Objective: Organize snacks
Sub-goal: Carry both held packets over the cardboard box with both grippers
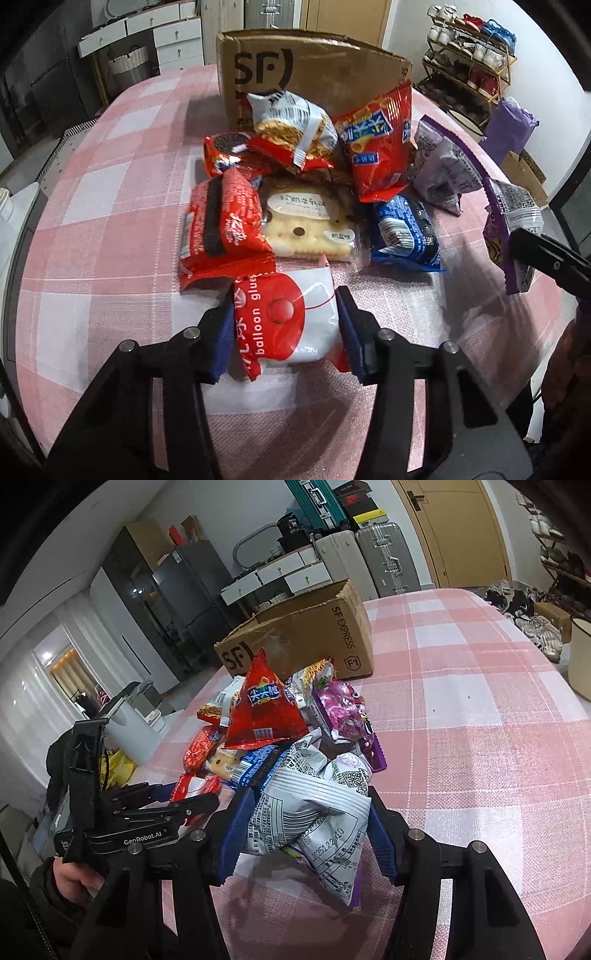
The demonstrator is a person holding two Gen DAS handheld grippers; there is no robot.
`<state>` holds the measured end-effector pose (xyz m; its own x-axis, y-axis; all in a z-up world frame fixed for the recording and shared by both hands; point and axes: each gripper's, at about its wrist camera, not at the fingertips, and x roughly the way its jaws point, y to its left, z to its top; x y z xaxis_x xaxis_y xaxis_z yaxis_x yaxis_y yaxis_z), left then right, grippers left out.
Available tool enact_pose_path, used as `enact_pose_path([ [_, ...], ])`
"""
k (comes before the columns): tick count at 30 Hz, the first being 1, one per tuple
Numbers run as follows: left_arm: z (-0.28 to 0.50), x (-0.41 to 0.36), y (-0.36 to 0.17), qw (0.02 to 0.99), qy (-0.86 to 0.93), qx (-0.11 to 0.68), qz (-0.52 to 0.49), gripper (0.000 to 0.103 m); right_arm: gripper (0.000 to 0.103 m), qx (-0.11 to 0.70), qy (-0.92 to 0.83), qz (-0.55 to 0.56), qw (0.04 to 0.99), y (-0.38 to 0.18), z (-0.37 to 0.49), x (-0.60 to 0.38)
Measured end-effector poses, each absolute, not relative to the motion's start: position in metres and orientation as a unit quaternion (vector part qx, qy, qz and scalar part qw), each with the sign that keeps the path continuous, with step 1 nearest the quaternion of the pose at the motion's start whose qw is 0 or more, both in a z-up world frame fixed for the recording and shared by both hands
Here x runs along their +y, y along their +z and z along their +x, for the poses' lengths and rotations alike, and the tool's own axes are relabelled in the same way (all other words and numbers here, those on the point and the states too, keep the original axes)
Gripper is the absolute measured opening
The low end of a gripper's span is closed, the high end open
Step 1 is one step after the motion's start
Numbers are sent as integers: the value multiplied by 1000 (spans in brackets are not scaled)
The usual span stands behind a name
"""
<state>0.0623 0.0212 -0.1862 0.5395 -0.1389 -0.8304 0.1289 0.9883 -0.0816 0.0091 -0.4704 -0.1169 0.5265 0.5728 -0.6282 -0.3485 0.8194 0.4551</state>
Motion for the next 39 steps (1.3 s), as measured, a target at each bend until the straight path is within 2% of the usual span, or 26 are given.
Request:
enact_pose_path([
  [24, 33, 24, -88, 908, -118, 400, -44, 47, 60, 365, 302, 147, 868, -68, 18, -457],
  [39, 77, 23, -12, 924, -131, 359, -23, 47, 61, 340, 311, 118, 880, -20, 69, -441],
])
